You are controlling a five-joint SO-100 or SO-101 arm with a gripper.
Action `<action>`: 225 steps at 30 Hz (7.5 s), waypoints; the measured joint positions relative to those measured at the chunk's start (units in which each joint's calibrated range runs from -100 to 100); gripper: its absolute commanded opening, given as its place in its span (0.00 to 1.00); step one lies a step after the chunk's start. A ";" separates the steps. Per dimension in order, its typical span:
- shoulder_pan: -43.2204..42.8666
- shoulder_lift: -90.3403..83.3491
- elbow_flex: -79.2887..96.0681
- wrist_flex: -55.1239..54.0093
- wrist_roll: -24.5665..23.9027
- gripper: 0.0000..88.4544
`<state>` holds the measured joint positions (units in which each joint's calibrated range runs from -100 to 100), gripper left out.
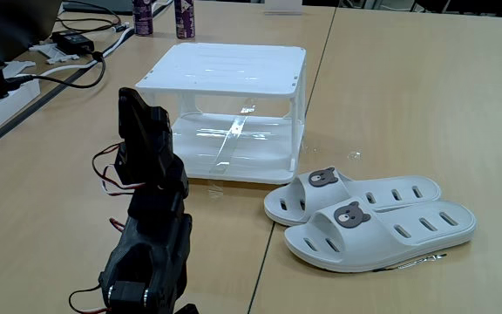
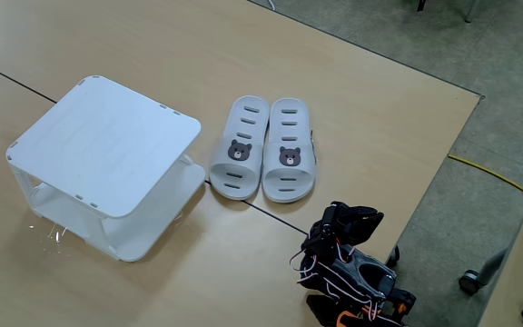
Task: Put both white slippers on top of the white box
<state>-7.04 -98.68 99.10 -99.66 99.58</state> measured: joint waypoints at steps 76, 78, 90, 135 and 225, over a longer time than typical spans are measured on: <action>5.77 99.55 -0.18 3.78 0.00 0.02; 5.77 103.84 -0.63 3.78 0.00 0.02; 11.69 121.32 -9.88 3.78 0.00 0.16; 33.26 146.89 -76.64 31.33 0.00 0.01; -6.22 128.91 -114.38 71.93 0.00 0.15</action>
<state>-13.26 30.23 -15.27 -27.73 99.58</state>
